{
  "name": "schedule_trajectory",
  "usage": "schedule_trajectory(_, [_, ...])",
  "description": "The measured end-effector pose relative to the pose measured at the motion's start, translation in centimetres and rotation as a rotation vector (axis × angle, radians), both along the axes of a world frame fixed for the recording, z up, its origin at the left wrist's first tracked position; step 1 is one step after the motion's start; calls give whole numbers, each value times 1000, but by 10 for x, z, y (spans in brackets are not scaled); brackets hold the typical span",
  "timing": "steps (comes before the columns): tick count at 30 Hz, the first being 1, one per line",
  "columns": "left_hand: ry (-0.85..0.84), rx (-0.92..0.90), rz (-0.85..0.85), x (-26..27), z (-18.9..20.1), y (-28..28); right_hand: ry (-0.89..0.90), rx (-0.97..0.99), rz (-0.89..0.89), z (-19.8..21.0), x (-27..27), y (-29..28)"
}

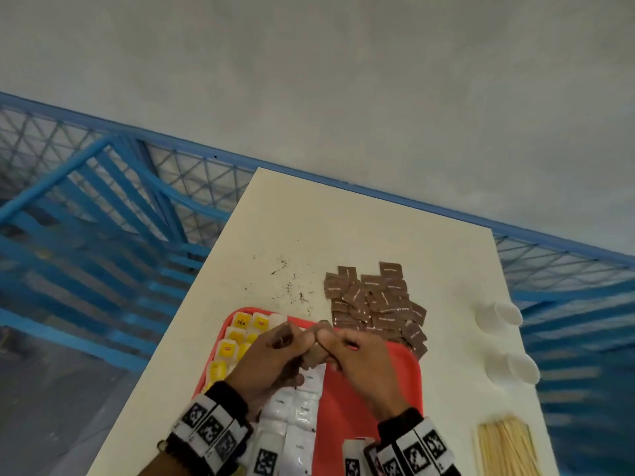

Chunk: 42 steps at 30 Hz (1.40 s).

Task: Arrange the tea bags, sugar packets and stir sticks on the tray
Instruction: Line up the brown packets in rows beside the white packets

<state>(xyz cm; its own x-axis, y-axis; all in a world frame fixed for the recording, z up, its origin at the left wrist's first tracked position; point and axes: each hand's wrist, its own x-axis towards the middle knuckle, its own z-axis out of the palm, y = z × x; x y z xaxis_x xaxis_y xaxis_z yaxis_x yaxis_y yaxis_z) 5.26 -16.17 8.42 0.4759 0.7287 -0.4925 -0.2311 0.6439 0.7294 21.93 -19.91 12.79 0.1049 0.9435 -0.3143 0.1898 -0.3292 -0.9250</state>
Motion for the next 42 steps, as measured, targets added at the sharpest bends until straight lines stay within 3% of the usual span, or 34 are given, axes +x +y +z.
schedule_trajectory(7, [-130,-223,186,-33,2,-27,109,6,-228,-17,29,-65])
schedule_trajectory(11, [-71,-244,121,-37,2,-42,189,-26,-213,-19,25,-85])
schedule_trajectory(14, [22,-149,-30,-30,7,-52,244,-29,-239,-20,17,-92])
schedule_trajectory(18, [239,238,-351,-19,13,-67,262,-10,-219,-22,6,-99])
schedule_trajectory(23, [319,423,-379,-18,12,-78,257,12,-239,-22,2,-108])
schedule_trajectory(27, [281,392,-351,-19,12,-81,180,86,-267,-22,-2,-113])
schedule_trajectory(30, [235,372,-340,-18,12,-81,252,62,-314,-24,0,-116])
schedule_trajectory(34, [248,371,-305,-17,12,-83,220,9,-205,-29,4,-119])
schedule_trajectory(42, [183,251,-199,-6,9,-81,255,-12,-159,-35,15,-115])
